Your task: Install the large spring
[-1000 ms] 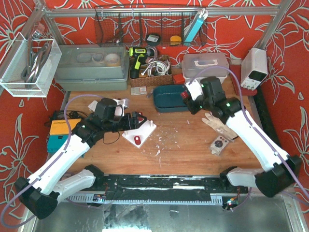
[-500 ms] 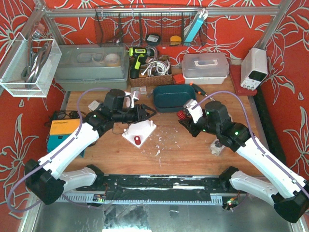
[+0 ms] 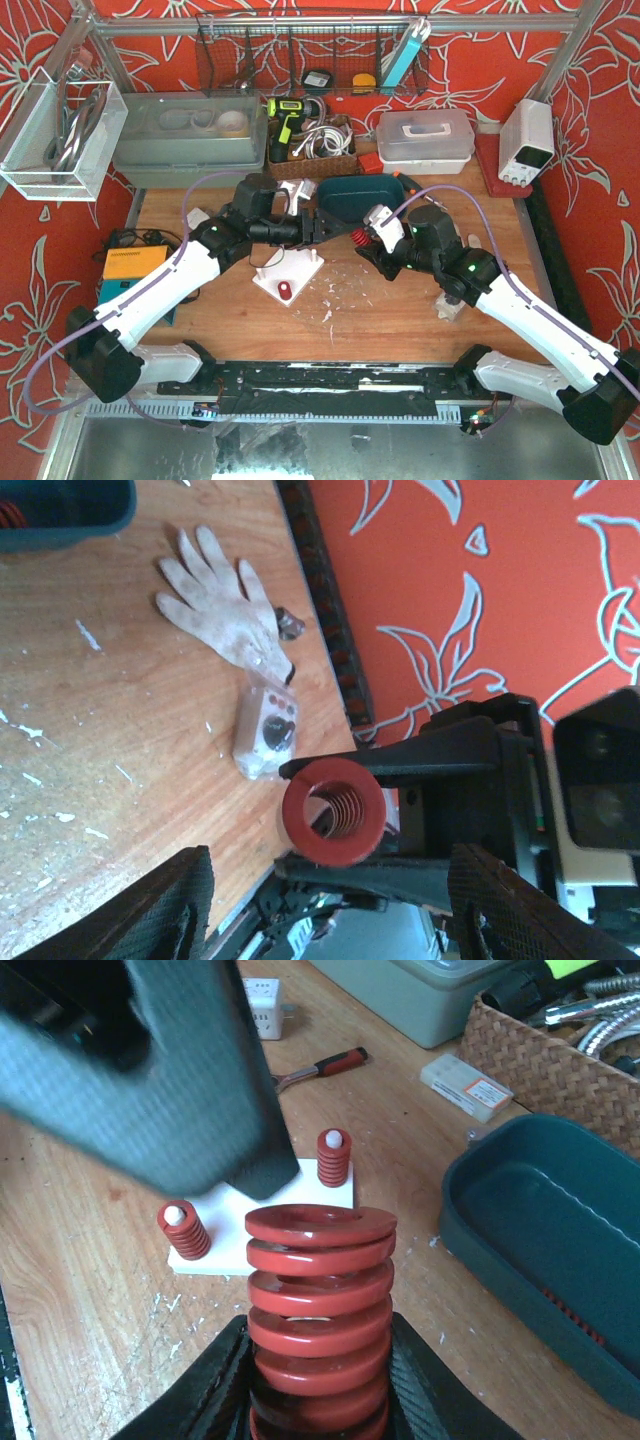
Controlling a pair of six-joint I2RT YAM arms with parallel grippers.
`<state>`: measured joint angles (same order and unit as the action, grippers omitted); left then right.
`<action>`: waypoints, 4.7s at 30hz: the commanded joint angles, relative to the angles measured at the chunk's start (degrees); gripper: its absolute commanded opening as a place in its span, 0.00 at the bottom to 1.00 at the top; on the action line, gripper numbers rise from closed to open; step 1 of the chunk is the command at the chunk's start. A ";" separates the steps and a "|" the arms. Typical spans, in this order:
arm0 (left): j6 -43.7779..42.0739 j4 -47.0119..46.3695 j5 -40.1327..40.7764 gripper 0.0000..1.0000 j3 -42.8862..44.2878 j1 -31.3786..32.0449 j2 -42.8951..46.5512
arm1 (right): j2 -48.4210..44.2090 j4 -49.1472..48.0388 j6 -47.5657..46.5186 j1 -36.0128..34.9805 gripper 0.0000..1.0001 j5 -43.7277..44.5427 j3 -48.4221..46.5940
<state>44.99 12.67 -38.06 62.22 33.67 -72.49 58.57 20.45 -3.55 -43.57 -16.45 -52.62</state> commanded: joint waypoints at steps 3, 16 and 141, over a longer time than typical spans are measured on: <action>1.07 -2.73 -4.54 0.60 1.64 1.02 -3.39 | 1.04 -2.27 -2.90 -2.08 0.00 -1.99 -4.07; 2.47 -3.00 -6.77 0.22 0.74 1.22 -3.44 | 1.81 -3.68 -1.99 -4.37 0.00 -1.07 -4.25; -10.51 20.10 53.18 0.63 -15.53 -2.82 7.21 | -6.90 10.10 8.37 -4.80 0.99 22.80 -1.10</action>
<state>33.71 30.37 16.14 42.72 31.07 -66.81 49.12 31.29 2.42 -48.25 3.77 -50.74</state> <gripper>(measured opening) 0.598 0.989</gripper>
